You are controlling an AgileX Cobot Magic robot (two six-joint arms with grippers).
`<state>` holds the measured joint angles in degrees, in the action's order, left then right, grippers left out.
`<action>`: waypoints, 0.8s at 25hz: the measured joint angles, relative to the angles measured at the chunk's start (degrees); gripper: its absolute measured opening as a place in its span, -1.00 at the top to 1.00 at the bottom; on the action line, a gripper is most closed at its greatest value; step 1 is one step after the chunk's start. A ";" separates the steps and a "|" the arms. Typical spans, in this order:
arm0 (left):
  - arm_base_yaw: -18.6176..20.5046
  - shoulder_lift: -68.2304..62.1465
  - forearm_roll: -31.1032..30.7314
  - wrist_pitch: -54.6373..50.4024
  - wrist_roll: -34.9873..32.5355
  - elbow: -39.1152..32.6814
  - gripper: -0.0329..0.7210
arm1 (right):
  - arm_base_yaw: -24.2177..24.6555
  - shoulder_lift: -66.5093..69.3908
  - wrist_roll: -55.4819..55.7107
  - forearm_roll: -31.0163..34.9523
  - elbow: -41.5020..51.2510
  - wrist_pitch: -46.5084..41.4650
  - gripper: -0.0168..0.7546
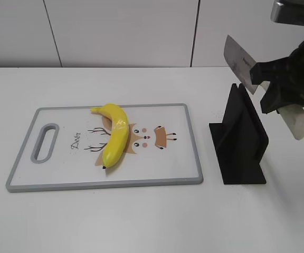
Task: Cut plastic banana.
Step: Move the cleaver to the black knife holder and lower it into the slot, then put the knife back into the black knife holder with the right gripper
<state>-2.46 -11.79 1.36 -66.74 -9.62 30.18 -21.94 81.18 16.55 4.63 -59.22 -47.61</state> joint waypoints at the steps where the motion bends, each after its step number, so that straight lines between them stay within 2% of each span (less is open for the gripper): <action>1: 0.00 2.76 0.00 -0.08 0.00 -0.19 -0.59 | 0.00 -0.01 0.48 -0.09 0.00 0.16 0.52; 6: 0.00 11.79 -0.07 -0.25 0.00 -0.36 -0.58 | 0.00 -0.06 2.64 -1.23 0.00 0.66 0.52; 14: 0.00 12.08 -0.14 3.83 0.00 -2.20 -0.46 | 0.00 1.21 2.89 -1.75 0.27 0.97 0.52; 20: 0.00 12.08 -0.14 4.33 0.05 -2.20 -0.45 | 0.00 1.27 3.00 -3.25 0.27 1.09 0.52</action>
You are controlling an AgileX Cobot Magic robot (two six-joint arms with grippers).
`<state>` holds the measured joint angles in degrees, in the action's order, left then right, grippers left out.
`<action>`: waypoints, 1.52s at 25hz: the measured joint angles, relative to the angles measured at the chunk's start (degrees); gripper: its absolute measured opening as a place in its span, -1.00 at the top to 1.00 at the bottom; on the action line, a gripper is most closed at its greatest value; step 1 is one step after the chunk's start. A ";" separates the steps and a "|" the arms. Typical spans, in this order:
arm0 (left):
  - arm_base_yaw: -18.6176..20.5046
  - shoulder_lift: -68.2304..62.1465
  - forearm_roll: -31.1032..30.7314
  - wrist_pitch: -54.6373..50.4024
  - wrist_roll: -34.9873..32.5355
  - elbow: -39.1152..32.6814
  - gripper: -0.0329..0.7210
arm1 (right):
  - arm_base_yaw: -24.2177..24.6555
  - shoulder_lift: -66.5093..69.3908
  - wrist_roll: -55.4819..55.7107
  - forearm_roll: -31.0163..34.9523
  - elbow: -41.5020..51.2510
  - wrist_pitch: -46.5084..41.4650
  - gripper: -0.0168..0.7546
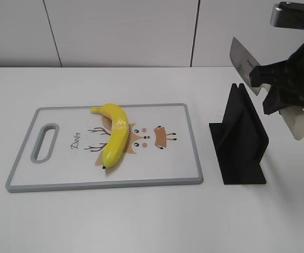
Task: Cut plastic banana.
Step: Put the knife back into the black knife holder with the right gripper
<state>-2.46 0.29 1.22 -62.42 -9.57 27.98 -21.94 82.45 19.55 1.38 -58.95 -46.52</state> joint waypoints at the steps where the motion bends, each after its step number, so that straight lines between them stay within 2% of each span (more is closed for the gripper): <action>1: 0.00 0.00 0.00 0.00 0.00 0.00 -0.45 | 0.00 0.00 0.00 -0.21 0.00 0.00 0.52; 21: 0.00 0.00 0.00 0.00 0.10 0.00 -0.41 | 0.00 3.78 0.07 0.71 0.04 -3.15 0.52; 27: 0.00 0.00 0.00 0.00 0.10 0.00 -0.41 | 0.00 4.25 -0.68 3.46 0.04 -7.21 0.52; 36: 0.00 0.00 0.00 0.05 0.10 0.00 -0.41 | 0.00 4.31 -1.05 4.65 0.04 -7.73 0.52; 38: 0.00 0.00 0.00 0.05 0.10 0.00 -0.41 | 0.00 4.31 -1.05 5.42 0.04 -7.95 0.47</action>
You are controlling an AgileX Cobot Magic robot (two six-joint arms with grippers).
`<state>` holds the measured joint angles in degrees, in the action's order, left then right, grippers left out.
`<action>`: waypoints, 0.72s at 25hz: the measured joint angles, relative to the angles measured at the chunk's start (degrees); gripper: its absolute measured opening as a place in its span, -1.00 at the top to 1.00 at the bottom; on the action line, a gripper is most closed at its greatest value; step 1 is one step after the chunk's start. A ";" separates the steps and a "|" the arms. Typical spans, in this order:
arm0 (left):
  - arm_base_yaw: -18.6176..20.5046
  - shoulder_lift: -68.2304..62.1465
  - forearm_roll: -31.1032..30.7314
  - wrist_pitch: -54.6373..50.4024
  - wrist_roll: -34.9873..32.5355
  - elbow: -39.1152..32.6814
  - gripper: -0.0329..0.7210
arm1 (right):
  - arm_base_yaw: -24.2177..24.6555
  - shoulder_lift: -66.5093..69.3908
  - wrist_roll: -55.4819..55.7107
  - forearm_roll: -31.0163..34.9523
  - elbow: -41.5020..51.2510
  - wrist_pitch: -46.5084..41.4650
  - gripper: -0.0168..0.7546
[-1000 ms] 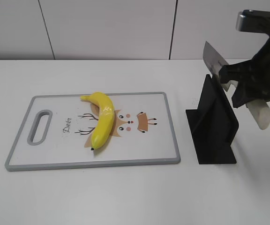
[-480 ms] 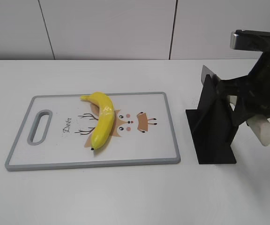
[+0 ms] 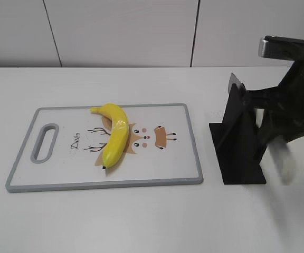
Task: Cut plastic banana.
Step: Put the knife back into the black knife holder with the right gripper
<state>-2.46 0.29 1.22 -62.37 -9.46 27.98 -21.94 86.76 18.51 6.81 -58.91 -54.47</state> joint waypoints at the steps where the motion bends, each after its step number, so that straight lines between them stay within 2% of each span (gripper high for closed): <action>1: 0.00 0.00 0.00 0.00 0.00 0.00 -0.41 | 0.00 0.00 -0.14 0.43 0.00 -0.07 0.36; 5: 0.00 0.00 0.00 0.00 0.00 0.00 -0.41 | 0.00 0.00 -1.48 2.40 0.00 0.36 -0.18; 8: 0.00 0.00 0.00 0.00 0.00 0.00 -0.41 | 0.00 0.00 -1.83 2.83 0.00 0.93 -0.52; 11: 0.00 0.00 0.00 0.00 0.00 0.00 -0.41 | 0.00 -0.18 -1.88 2.77 0.00 1.12 -0.64; 18: 0.00 0.00 0.00 0.00 0.00 0.00 -0.41 | -1.25 -7.59 -5.88 2.51 0.00 -0.19 -0.66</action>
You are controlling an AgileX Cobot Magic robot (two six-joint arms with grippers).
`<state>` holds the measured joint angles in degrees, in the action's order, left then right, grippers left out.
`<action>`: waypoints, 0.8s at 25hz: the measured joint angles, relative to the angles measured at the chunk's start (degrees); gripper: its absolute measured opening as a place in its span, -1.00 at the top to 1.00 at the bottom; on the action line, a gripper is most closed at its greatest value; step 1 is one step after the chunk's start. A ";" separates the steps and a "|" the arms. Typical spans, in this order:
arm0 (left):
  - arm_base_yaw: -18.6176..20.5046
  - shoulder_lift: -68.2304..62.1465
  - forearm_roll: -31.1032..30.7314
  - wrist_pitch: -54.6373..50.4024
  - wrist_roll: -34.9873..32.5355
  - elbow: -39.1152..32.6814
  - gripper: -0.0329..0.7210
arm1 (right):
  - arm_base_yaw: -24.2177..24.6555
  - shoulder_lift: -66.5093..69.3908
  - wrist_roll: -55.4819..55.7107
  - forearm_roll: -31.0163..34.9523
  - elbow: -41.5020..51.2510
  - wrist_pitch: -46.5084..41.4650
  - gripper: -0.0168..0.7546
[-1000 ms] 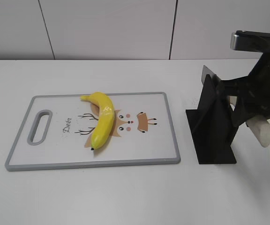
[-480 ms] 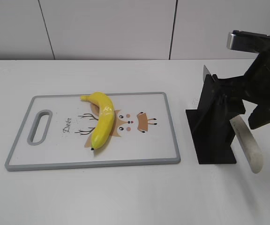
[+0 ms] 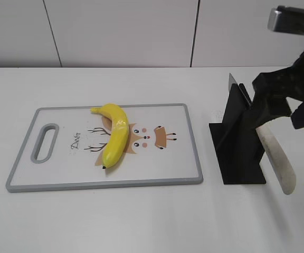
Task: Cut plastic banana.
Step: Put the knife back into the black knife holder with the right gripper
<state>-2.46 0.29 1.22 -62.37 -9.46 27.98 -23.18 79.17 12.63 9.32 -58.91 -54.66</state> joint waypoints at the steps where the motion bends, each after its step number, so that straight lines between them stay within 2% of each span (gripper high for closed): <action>1: 0.00 0.00 0.00 0.00 0.00 0.00 -0.41 | -0.43 -2.05 -0.99 0.05 0.00 -0.77 -0.66; 5: 0.00 0.00 0.00 0.00 0.00 0.00 -0.41 | -1.43 -11.31 -5.34 -0.03 2.07 -3.14 -0.65; 14: 0.00 0.00 0.00 0.00 0.00 0.00 -0.41 | -1.47 -37.10 -11.00 -5.40 16.86 -2.93 -0.60; 20: 0.00 0.00 0.00 0.00 0.00 0.00 -0.41 | -1.47 -52.01 -12.04 -6.10 22.63 -2.98 -0.59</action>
<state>-2.46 0.29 1.22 -62.37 -9.46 27.98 -24.66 27.16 0.59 3.22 -36.28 -57.65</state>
